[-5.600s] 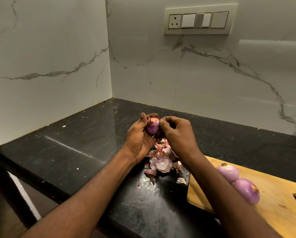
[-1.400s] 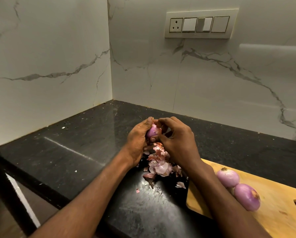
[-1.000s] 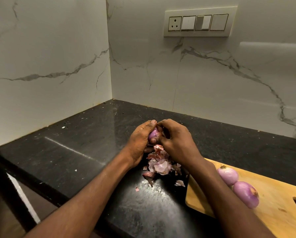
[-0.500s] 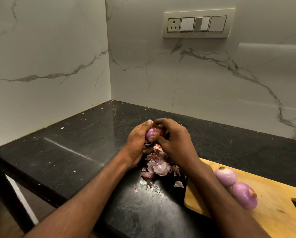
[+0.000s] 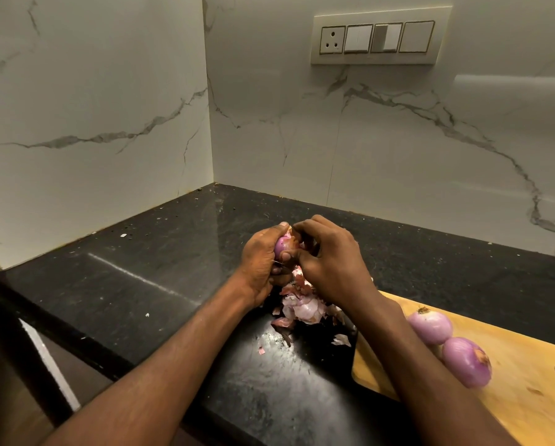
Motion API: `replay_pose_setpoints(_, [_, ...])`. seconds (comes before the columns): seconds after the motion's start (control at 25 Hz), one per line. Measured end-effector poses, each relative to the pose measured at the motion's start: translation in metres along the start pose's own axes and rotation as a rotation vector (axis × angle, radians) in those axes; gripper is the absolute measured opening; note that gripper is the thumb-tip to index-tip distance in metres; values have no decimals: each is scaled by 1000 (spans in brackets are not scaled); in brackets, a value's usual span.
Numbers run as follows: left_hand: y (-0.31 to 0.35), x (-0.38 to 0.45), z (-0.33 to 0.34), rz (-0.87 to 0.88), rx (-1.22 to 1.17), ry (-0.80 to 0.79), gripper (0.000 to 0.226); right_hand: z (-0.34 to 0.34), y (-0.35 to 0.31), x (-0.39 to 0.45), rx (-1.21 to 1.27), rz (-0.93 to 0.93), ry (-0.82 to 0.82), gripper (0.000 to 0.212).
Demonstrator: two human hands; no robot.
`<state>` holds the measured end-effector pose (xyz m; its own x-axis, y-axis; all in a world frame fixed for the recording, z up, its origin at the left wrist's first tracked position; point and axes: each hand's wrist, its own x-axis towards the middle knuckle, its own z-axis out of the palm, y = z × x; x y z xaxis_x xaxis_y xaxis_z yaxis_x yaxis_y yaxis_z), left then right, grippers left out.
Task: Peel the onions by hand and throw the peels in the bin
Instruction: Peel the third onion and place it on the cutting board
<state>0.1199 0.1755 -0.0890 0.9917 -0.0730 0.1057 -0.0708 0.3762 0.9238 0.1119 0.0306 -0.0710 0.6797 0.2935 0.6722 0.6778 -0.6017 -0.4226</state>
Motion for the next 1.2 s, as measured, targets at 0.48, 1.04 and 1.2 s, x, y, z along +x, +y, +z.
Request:
replay_pose_setpoints(0.48, [3,-4,5,5,14,-8,32,1,7,2,60,61,-82,12])
replay_pose_setpoints(1.04, [-4,4,2,57,6,-17,35,5,-2,-4,44,52,179,22])
replay_pose_setpoints(1.2, [-5,4,3,60,-11,35,36,6,-2,-4,104,71,197,24])
